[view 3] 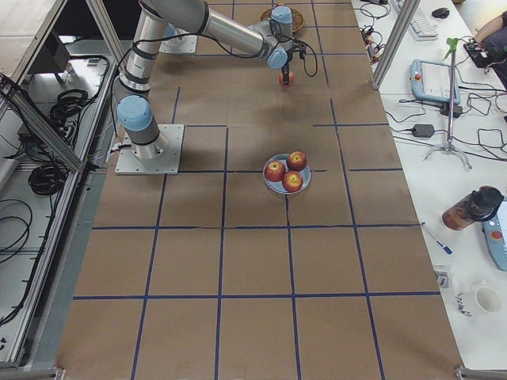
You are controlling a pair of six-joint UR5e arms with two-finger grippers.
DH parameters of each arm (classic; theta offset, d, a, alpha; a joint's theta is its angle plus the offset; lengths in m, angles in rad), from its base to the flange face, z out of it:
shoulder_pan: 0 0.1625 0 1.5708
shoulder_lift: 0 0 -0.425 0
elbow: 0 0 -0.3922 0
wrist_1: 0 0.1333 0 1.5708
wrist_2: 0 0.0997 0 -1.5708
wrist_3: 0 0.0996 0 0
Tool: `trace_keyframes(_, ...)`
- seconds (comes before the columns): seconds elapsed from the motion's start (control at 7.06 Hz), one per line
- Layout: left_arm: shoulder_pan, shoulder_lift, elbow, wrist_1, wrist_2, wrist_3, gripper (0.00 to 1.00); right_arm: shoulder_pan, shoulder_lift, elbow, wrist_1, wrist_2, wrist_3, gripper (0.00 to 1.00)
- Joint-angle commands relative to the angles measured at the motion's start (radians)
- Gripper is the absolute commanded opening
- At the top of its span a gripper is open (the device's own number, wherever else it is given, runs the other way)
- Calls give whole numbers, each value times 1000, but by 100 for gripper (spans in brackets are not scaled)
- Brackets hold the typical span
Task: Transfer apple from basket to plate
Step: 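Carry the apple with the right gripper onto the white plate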
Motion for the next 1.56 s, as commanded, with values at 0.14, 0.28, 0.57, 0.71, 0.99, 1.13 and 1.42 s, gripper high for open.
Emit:
trace_keyframes(0.14,-1,2,2,0,0,1,100,-106,-106,-115,249,33,-44,55)
trace_keyframes(0.28,-1,2,2,0,0,-1,100,-213,-174,-117,343,54,-173,55)
trace_keyframes(0.57,-1,2,0,0,0,1,100,-405,-251,-91,401,47,-396,56)
trace_keyframes(0.71,-1,2,2,0,0,-1,100,-511,-274,-70,401,41,-517,55)
trace_keyframes(0.99,-1,3,0,0,0,1,100,-737,-279,-40,399,45,-776,55)
trace_keyframes(1.13,0,2,0,1,2,2,100,-814,-277,-11,384,57,-887,55)
trace_keyframes(1.42,2,8,0,1,2,5,100,-886,-266,45,337,68,-975,55)
